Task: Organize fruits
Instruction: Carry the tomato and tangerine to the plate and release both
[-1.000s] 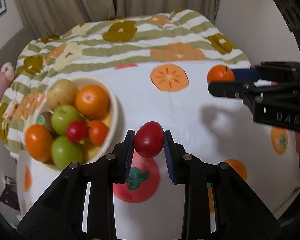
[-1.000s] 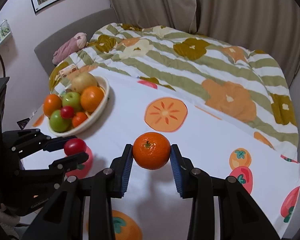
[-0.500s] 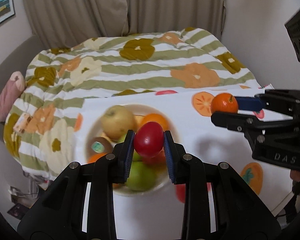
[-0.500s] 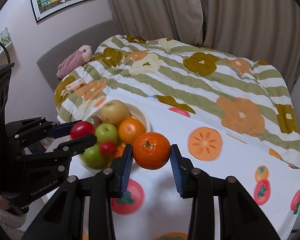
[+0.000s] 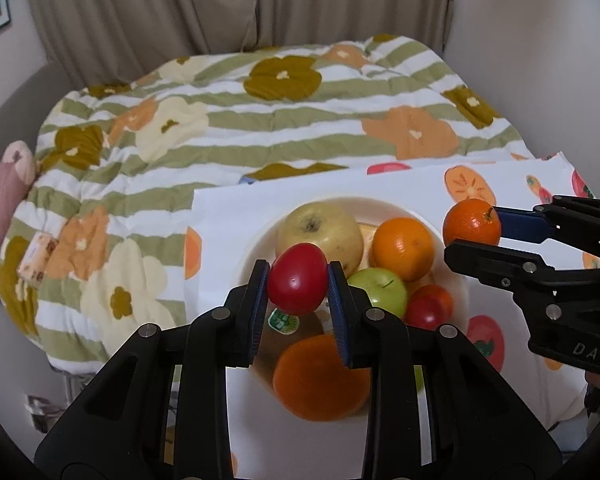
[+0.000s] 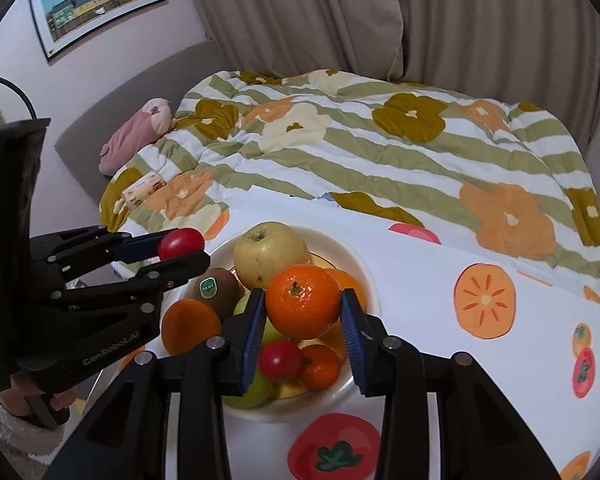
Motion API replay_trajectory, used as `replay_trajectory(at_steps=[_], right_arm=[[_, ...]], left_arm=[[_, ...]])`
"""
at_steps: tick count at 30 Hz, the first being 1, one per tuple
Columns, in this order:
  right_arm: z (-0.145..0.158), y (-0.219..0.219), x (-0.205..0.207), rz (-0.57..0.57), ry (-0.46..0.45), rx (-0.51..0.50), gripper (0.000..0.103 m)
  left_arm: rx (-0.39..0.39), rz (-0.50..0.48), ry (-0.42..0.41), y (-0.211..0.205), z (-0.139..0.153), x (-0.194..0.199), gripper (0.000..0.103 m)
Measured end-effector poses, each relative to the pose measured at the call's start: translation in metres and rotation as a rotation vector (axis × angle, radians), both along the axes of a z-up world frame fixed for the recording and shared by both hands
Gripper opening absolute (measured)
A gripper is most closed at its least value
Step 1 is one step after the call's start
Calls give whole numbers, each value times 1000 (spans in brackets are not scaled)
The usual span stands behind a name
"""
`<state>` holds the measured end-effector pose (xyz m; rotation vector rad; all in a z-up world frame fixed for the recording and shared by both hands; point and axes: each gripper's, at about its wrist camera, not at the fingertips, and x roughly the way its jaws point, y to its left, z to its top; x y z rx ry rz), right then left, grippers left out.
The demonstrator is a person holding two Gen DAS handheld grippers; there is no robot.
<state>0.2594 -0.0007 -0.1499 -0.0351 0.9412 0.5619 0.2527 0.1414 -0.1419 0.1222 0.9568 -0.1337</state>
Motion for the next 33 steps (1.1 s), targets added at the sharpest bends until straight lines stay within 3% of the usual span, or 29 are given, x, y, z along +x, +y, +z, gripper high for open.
replay_trajectory(at_steps=[12, 14, 15, 16, 17, 27, 33], right_arm=[[-20, -5, -6, -97, 12, -21, 35], [-19, -7, -7, -109, 10, -18, 35], [-18, -7, -7, -112, 10, -18, 35], [-18, -8, -9, -114, 8, -17, 35], [-16, -7, -9, -116, 4, -19, 35], [-5, -4, -14, -107, -16, -27, 35], [-15, 3, -12, -90, -3, -36, 35]], left_arm=[[-10, -59, 66, 0, -23, 4, 36], [-1, -60, 62, 1, -21, 4, 52], [2, -60, 55, 2, -20, 3, 78], [5, -56, 40, 3, -18, 2, 98], [6, -51, 17, 4, -14, 0, 101], [13, -7, -14, 20, 5, -7, 102], [100, 38, 10, 32, -7, -14, 102]])
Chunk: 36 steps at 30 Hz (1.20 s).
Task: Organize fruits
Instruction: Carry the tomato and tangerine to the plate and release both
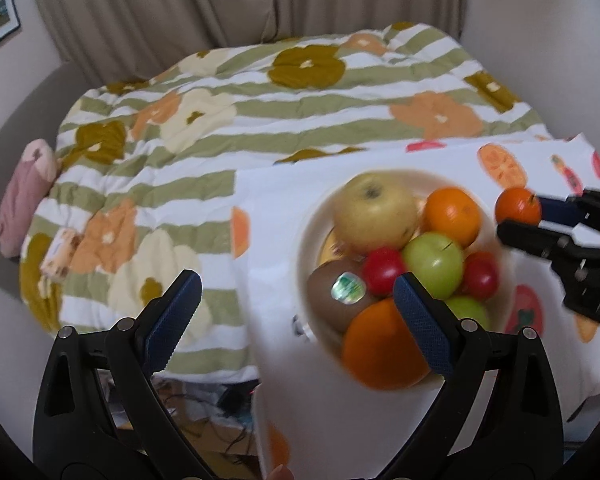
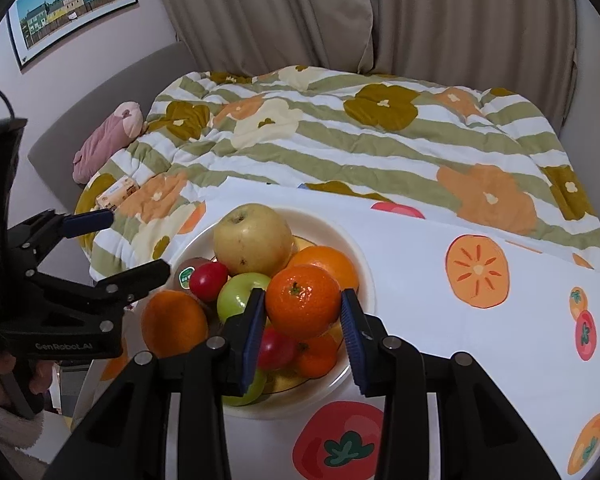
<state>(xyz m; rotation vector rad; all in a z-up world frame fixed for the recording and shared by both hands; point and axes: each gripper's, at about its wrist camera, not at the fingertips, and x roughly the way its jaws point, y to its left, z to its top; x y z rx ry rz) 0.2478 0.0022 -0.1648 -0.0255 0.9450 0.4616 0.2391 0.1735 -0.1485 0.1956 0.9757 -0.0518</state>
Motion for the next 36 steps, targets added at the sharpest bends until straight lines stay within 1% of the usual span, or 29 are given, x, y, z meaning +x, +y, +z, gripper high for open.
replay_trajectory(at_steps=[3, 6, 9, 13, 17, 18, 20, 22, 23, 25, 27, 32, 36], right_arm=[[-3, 4, 2, 16, -5, 22, 35], [-5, 11, 3, 40, -2, 32, 35], [-9, 17, 6, 41, 3, 21, 35], [-13, 19, 8, 24, 6, 14, 35], [-18, 19, 6, 13, 2, -13, 35], [-18, 18, 6, 8, 0, -21, 40], [-19, 17, 5, 10, 2, -15, 46], [-19, 17, 4, 10, -3, -5, 56], [-19, 16, 3, 4, -10, -1, 59], [-18, 16, 0, -5, -18, 5, 71], [-17, 17, -3, -18, -25, 7, 78], [-7, 20, -9, -35, -40, -10, 80], [12, 18, -18, -33, -64, -7, 80]], left_arm=[[15, 14, 14, 7, -5, -2, 102], [-4, 34, 22, 15, -7, -2, 102], [-2, 48, 28, 19, -10, -1, 102], [-7, 45, 31, 20, -12, -1, 102], [-8, 43, 33, 19, -13, 0, 102], [-6, 42, 32, 19, -13, 0, 102], [-4, 39, 30, 19, -13, 0, 102], [-1, 31, 28, 20, -13, 1, 102], [1, 28, 27, 20, -13, 0, 102], [4, 20, 26, 21, -13, 0, 102], [4, 14, 26, 22, -12, -1, 102], [11, 14, 17, 21, -7, -6, 102], [14, 25, -9, 18, 9, -16, 102]])
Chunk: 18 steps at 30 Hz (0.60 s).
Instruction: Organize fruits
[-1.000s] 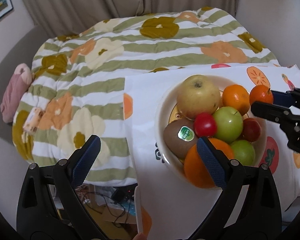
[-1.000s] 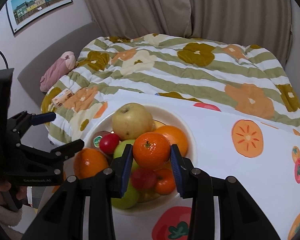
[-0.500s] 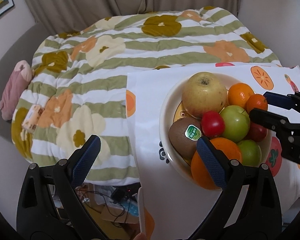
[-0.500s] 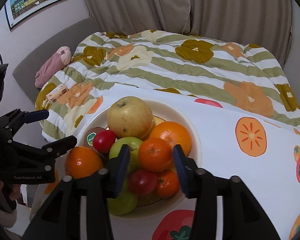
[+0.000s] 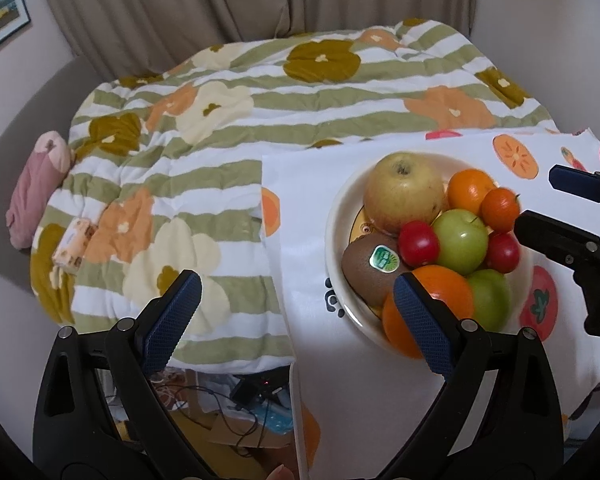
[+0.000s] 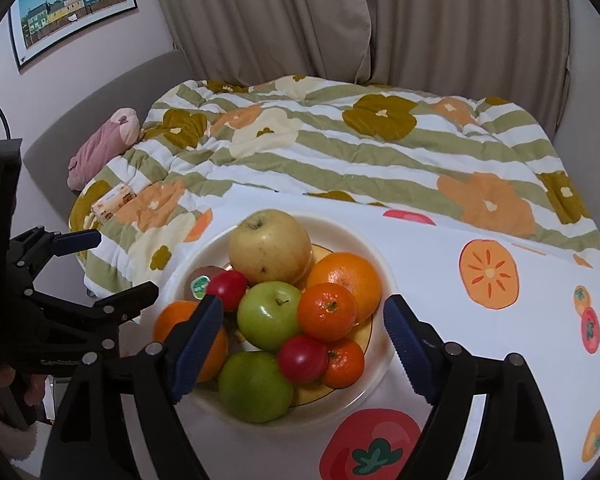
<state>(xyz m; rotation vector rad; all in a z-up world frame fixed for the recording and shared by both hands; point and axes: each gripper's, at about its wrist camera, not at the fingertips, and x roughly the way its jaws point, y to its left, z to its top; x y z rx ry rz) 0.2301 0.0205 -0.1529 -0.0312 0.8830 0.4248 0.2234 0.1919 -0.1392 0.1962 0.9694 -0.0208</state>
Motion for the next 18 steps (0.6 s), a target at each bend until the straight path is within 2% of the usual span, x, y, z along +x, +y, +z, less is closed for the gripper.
replay_trajectory(at_steps=[7, 8, 9, 10, 18], right_arm=[[52, -14, -24, 30, -75, 16, 80], [62, -19, -31, 33, -90, 26, 84], [69, -23, -36, 32, -99, 33, 94], [76, -26, -41, 30, -108, 41, 97], [124, -76, -89, -65, -163, 35, 98]], left_arm=[[11, 44, -75, -18, 47, -28, 102], [12, 49, -83, -21, 53, -33, 102], [13, 52, -89, -24, 57, -37, 102], [12, 56, -101, -30, 65, -44, 102], [-58, 99, -163, -62, 103, -90, 103]])
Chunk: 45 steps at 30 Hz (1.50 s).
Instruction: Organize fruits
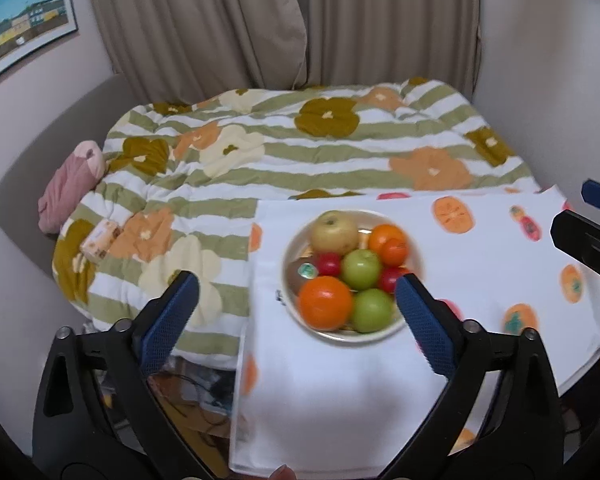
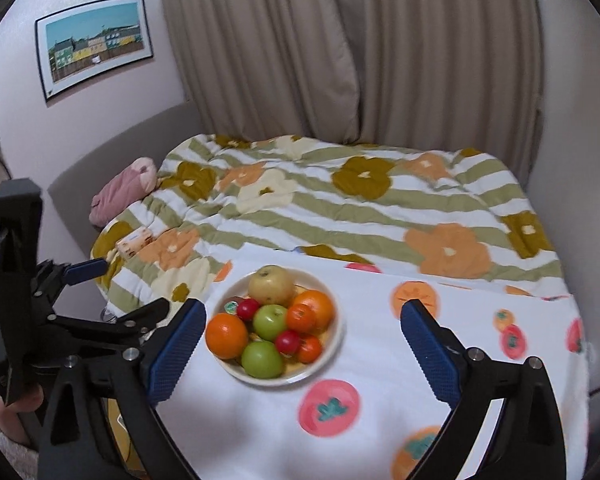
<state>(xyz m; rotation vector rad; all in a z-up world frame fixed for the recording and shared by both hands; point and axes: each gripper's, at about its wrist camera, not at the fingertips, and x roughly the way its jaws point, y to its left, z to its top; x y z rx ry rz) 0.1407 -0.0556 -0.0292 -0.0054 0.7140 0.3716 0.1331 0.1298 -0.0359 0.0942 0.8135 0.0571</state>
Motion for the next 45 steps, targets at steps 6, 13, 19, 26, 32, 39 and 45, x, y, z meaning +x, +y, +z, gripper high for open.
replay_trajectory(at_steps=[6, 13, 19, 26, 32, 39, 45], right_arm=[[14, -40, -29, -147, 6, -40, 103], [13, -71, -55, -245, 36, -84, 103], [10, -84, -67, -267, 45, -81, 103], [10, -91, -72, -281, 44, -74, 103], [13, -93, -72, -284, 37, -74, 103], [15, -94, -70, -289, 40, -79, 103], [15, -97, -67, -297, 43, -76, 103]], left_arm=[[-25, -2, -58, -22, 20, -31, 103], [-28, -11, -83, -45, 28, -54, 103], [-44, -9, -89, -53, 28, -63, 103], [-35, -20, -105, -62, 31, -67, 103], [-32, -19, -115, -64, 34, -68, 103], [-34, -27, -115, -68, 35, -65, 103], [-36, -32, -118, -70, 36, -62, 103]])
